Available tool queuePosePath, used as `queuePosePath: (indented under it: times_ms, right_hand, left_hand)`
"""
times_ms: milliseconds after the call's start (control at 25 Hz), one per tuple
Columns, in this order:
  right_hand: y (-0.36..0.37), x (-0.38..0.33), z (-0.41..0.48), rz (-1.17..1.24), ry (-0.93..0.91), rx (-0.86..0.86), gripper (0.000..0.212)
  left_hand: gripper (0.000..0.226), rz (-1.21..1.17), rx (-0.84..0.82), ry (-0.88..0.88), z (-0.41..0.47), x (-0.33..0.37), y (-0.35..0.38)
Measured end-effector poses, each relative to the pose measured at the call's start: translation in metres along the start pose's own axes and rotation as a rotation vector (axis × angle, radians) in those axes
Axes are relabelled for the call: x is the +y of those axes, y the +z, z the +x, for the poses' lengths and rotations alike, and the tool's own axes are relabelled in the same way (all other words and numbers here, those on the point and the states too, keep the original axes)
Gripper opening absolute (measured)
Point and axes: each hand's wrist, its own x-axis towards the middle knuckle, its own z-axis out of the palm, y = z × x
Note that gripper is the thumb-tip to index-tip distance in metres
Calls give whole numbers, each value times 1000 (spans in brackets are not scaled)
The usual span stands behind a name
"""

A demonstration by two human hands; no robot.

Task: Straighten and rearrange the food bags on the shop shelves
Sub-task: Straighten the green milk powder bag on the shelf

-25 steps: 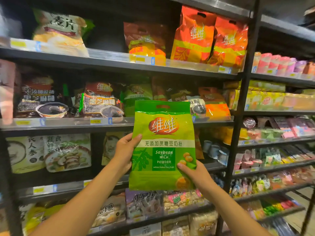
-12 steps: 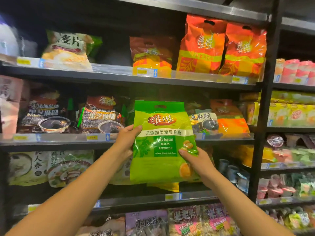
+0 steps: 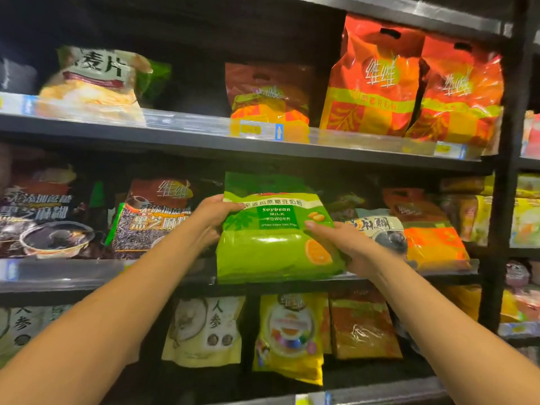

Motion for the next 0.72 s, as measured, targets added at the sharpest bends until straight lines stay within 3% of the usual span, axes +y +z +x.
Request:
queuePosePath:
  times_ms: [160, 360, 560, 720]
  right_hand:
    - [-2, -7, 42, 5, -27, -95, 53]
    - [2, 10, 82, -59, -57, -39, 46]
    - [0, 17, 101, -86, -80, 13, 51]
    - [9, 31, 101, -204, -42, 50, 57]
  left_hand:
    - [33, 1, 80, -4, 44, 7, -7]
    - [40, -1, 109, 23, 77, -4, -12]
    - [40, 28, 74, 131, 89, -3, -7]
    - [43, 124, 91, 106, 95, -13, -16]
